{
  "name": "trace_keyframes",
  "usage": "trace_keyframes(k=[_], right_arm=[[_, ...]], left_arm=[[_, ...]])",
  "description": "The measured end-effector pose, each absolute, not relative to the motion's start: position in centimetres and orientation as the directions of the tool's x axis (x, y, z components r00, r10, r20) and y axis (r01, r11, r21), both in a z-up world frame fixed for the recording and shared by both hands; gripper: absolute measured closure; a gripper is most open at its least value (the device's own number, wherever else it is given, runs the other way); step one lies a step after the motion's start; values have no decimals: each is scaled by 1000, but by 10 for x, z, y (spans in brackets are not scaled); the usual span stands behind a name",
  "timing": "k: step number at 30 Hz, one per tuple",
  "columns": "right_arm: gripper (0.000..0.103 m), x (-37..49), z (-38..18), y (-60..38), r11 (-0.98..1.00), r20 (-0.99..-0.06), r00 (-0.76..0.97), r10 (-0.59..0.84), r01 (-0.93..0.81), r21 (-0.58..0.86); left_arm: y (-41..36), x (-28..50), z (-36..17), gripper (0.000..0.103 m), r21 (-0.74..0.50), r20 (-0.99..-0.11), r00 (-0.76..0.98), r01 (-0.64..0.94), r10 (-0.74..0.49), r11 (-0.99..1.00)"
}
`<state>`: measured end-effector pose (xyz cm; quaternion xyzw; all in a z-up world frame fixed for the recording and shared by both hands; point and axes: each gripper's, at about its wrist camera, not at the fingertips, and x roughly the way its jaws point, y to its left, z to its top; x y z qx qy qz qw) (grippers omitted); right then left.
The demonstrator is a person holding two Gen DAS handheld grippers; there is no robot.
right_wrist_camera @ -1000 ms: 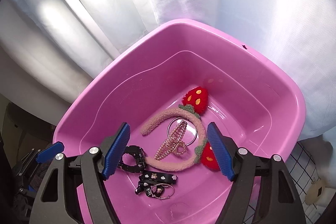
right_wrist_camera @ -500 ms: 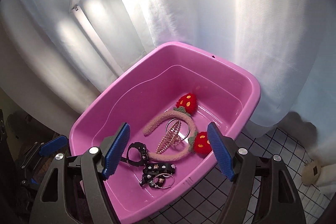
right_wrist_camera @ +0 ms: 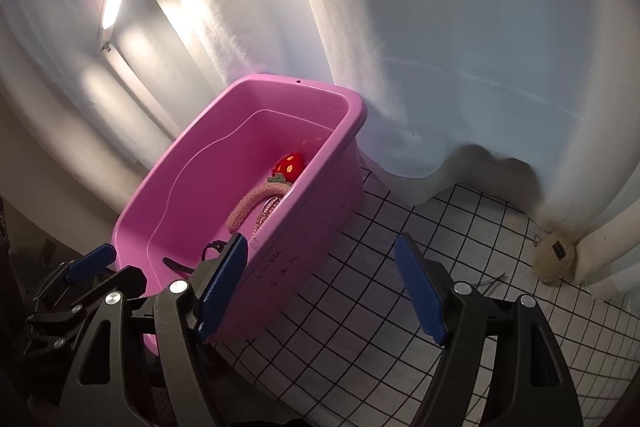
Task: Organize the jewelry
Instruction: 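Move both tools back over the table toward the hair pins and pom-pom, then grasp the black hair pins with the left tool while the right tool grips the beige pom-pom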
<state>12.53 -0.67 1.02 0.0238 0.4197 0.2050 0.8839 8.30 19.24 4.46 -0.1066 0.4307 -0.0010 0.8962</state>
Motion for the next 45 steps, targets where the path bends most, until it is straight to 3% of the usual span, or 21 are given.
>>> trace_keyframes(k=[27, 45], right_arm=[[30, 53, -22, -175, 932, -740, 572, 354, -287, 223], [30, 40, -78, -273, 937, -762, 546, 350, -206, 283]], left_arm=[[44, 45, 25, 10, -157, -817, 571, -81, -83, 984], [-41, 57, -28, 10, -105, -856, 514, -76, -52, 992]])
